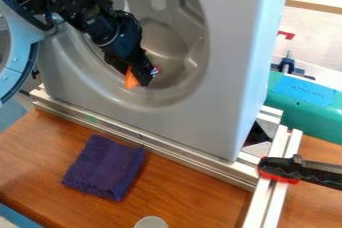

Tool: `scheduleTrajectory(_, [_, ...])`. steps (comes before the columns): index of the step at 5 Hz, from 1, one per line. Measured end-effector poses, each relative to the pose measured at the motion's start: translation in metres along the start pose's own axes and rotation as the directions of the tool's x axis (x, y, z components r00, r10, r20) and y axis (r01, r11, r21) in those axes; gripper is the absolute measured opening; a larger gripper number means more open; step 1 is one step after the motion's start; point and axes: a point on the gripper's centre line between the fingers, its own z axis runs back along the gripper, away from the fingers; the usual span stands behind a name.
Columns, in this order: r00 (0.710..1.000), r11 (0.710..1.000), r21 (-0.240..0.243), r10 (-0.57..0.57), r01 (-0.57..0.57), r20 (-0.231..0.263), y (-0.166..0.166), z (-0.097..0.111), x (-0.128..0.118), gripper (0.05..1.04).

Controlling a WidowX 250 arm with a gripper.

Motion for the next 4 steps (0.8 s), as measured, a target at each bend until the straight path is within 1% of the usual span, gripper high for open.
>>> scheduleTrajectory(1, [0.998,0.999,0.048,0.013,-0.016,0.068,0.011,0.002,0.021,0.672])
scheduleTrajectory(2, [0.993,0.996,0.055,0.06,-0.066,0.102,0.015,-0.015,0.028,0.672])
scheduleTrajectory(3, [0.993,0.997,0.038,0.066,-0.07,0.099,0.01,-0.03,0.038,0.672])
scheduleTrajectory(4, [0.996,0.997,0.018,0.078,-0.079,0.033,0.004,-0.048,0.028,0.743])
